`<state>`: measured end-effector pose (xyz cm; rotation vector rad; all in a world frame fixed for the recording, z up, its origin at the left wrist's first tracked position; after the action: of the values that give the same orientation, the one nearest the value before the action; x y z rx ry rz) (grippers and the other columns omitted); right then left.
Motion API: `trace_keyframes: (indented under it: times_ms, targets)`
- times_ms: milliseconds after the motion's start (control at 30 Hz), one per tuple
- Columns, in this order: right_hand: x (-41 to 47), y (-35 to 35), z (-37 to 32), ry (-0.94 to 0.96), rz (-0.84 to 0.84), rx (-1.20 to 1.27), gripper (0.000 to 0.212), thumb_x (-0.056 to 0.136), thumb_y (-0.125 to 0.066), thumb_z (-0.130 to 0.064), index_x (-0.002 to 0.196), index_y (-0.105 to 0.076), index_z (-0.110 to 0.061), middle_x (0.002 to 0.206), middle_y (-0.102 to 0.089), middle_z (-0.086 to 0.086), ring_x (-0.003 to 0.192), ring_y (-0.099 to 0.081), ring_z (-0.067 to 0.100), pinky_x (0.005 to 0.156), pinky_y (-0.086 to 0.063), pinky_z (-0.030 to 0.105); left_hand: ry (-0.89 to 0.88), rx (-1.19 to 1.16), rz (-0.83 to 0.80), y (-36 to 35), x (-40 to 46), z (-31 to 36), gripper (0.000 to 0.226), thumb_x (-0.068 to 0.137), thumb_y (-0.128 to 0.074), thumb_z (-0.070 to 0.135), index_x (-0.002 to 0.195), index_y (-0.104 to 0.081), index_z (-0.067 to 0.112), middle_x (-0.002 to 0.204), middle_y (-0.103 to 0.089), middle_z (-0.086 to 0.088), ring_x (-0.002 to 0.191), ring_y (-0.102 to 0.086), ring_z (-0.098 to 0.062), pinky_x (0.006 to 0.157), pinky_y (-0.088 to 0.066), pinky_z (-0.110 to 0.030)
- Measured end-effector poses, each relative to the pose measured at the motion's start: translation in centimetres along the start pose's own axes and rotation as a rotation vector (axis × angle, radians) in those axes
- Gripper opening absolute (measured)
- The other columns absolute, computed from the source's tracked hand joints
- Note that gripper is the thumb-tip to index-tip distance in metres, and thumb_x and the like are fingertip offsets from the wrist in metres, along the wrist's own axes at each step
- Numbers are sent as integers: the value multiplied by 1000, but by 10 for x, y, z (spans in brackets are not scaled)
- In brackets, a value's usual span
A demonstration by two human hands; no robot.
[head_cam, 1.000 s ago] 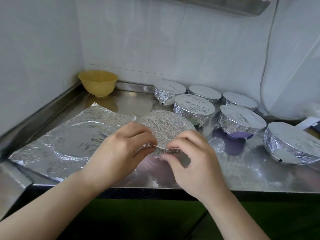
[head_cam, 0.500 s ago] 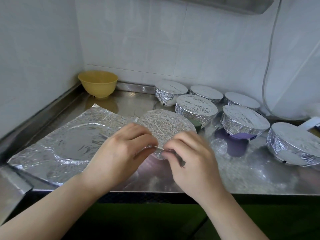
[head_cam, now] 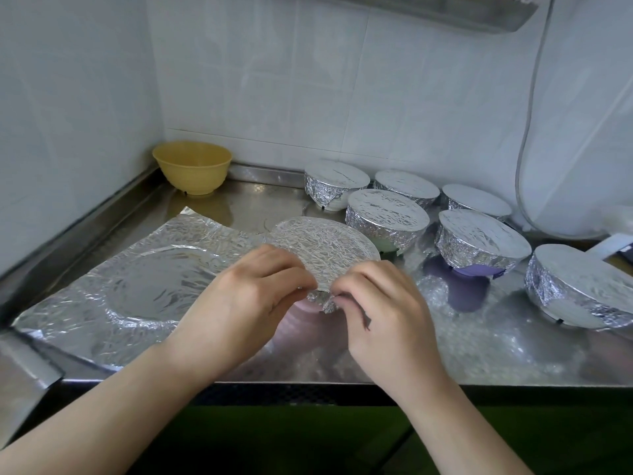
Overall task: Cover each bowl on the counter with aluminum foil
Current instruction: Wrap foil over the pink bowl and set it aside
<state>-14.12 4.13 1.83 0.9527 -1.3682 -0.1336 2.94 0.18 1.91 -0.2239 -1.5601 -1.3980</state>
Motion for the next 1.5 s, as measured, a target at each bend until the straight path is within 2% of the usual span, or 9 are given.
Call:
trace_keyframes:
  times_ms: [300,467,567,767,900,1067,1200,1400,1500]
  targets:
    - [-17,-14,37,-668,-93,508,98,76,-94,-26,154,-35,-32,151,-34,-16,135,-47,-3,110,-41,18,579,-365,-102,-12,-8,-44,116,65,-88,67,158,-32,25,159,-34,15,147,-37,-4,122,-32,-30]
    - [-17,-31,52,-693,-163,724,78,78,-94,-18,143,-51,-20,140,-64,-8,133,-60,9,118,-45,48,590,-679,-100,-26,-10,-44,93,65,-94,54,145,-47,40,138,-64,20,133,-57,-3,118,-42,-44]
    - [-20,-28,55,-732,-162,760,124,66,-102,-26,166,-27,-25,151,-51,-26,140,-47,-8,125,-37,38,629,-580,-66,-20,-15,-47,97,49,-95,70,129,-39,73,138,-57,25,128,-56,4,115,-45,-36]
    - [-25,-28,56,-722,-288,773,136,60,-99,-29,168,-17,-26,117,-50,-60,119,-42,-35,96,-34,-5,700,-506,-222,-22,-20,-47,124,35,-91,80,143,-36,54,128,-34,26,125,-39,15,111,-32,-17]
    - [-27,-31,55,-749,-258,749,124,67,-96,1,166,-25,-24,127,-51,-41,108,-47,-37,85,-35,-8,700,-487,-186,-24,-21,-44,119,33,-89,83,137,-37,56,126,-36,23,124,-37,18,100,-32,-7]
    - [-31,-41,58,-675,-223,634,138,57,-105,-26,167,-22,-36,156,-45,-26,142,-38,-14,116,-31,12,675,-439,-157,-26,-22,-43,116,37,-88,83,137,-39,53,125,-37,25,130,-31,13,104,-31,-11]
    - [-34,-41,54,-687,-207,612,144,63,-103,-27,169,-7,-38,160,-38,-29,145,-30,-16,104,-22,-5,692,-426,-164,-27,-21,-37,114,43,-89,75,135,-25,54,127,-31,36,125,-34,16,101,-29,-9]
    - [-35,-40,54,-654,-310,740,151,58,-99,-50,168,3,-41,162,-31,-36,149,-26,-16,128,-22,28,713,-542,-177,-30,-24,-34,122,48,-95,66,142,-18,48,135,-37,32,119,-35,31,101,-30,-1]
    - [-33,-35,57,-672,-317,905,156,54,-100,-59,169,0,-31,162,-38,-29,152,-32,-6,129,-25,37,723,-601,-268,-30,-25,-38,158,39,-96,73,161,-1,41,162,-21,23,146,-25,9,123,-23,-25]
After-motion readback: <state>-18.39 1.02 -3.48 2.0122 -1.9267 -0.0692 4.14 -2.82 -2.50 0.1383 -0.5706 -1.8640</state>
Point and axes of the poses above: each hand's wrist, its own x-axis towards the middle knuckle, its own y-axis out of the back of the hand, z = x × y, the point moved 6 cm from there along x, towards the middle knuckle
